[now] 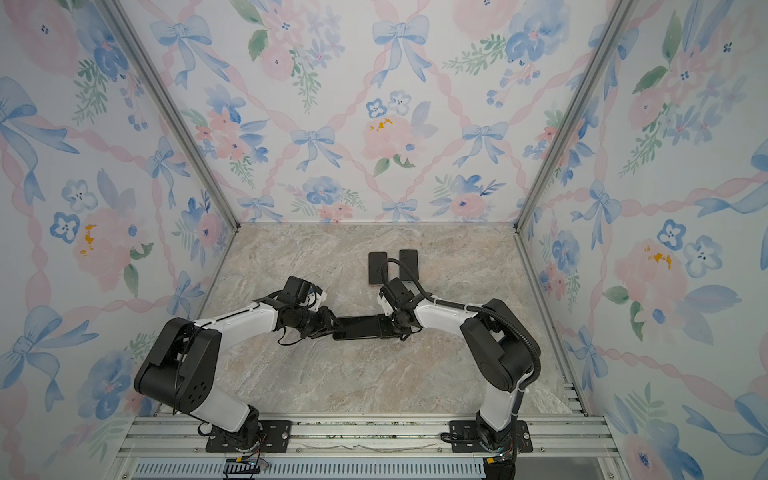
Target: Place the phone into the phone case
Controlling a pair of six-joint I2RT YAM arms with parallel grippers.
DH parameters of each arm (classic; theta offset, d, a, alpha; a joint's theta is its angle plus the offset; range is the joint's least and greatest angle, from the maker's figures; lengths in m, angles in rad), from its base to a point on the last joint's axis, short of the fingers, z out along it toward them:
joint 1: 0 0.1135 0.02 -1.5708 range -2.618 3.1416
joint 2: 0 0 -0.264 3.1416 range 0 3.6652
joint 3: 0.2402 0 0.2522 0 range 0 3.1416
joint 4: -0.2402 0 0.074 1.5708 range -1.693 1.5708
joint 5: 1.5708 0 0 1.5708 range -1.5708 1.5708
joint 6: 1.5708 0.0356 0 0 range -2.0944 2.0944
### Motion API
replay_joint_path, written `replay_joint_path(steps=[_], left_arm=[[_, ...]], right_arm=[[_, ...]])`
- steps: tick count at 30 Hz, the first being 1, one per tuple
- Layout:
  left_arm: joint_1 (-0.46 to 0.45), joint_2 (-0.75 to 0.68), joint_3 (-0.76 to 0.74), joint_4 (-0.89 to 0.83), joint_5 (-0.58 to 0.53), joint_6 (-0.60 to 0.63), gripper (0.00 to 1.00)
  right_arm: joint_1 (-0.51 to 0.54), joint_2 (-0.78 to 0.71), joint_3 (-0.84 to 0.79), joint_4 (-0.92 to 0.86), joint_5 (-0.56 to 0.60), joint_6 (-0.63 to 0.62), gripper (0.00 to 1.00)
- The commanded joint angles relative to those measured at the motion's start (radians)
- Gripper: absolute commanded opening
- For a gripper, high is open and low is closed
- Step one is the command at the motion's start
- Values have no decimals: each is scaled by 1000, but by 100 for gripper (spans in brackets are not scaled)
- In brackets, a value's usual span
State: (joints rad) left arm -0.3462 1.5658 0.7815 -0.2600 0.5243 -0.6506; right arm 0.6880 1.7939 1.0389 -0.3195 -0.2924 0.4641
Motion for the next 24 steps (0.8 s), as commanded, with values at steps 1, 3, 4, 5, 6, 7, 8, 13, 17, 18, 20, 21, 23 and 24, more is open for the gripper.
replay_joint_path(steps=[1, 3, 4, 5, 6, 7, 8, 13, 17, 18, 20, 21, 23, 24], left_arm=[[-4, 3, -8, -6, 1, 2, 39], [-4, 2, -7, -5, 0, 3, 39], [-4, 3, -8, -6, 0, 3, 39], [-4, 3, -8, -6, 0, 2, 39], [-4, 3, -8, -5, 0, 2, 39], [-4, 2, -9, -6, 0, 2, 39], [-4, 2, -9, -6, 0, 2, 39], [-4, 0, -8, -5, 0, 2, 39], [-4, -2, -8, -6, -1, 2, 39], [-5, -3, -8, -5, -1, 1, 39], [-4, -5, -8, -5, -3, 1, 39], [-4, -6, -8, -5, -3, 1, 39], [-4, -9, -8, -5, -6, 1, 39], [-4, -10, -9, -6, -6, 0, 39]], right_arm=[[1, 18, -17, 10, -4, 2, 16], [1, 18, -17, 11, -2, 4, 16], [1, 18, -18, 11, -2, 3, 16], [1, 19, -19, 12, -2, 3, 16], [1, 19, -19, 13, -2, 5, 16], [1, 19, -19, 13, -2, 5, 15], [1, 20, -21, 13, -1, 5, 15], [2, 19, -21, 12, 4, 6, 14], [4, 24, -17, 11, 7, 8, 13], [5, 24, -17, 10, 11, 7, 12], [7, 24, -17, 8, 13, 10, 12], [6, 24, -16, 9, 15, 11, 12], [7, 22, -15, 7, 16, 11, 11], [7, 18, -17, 4, 19, 11, 11]])
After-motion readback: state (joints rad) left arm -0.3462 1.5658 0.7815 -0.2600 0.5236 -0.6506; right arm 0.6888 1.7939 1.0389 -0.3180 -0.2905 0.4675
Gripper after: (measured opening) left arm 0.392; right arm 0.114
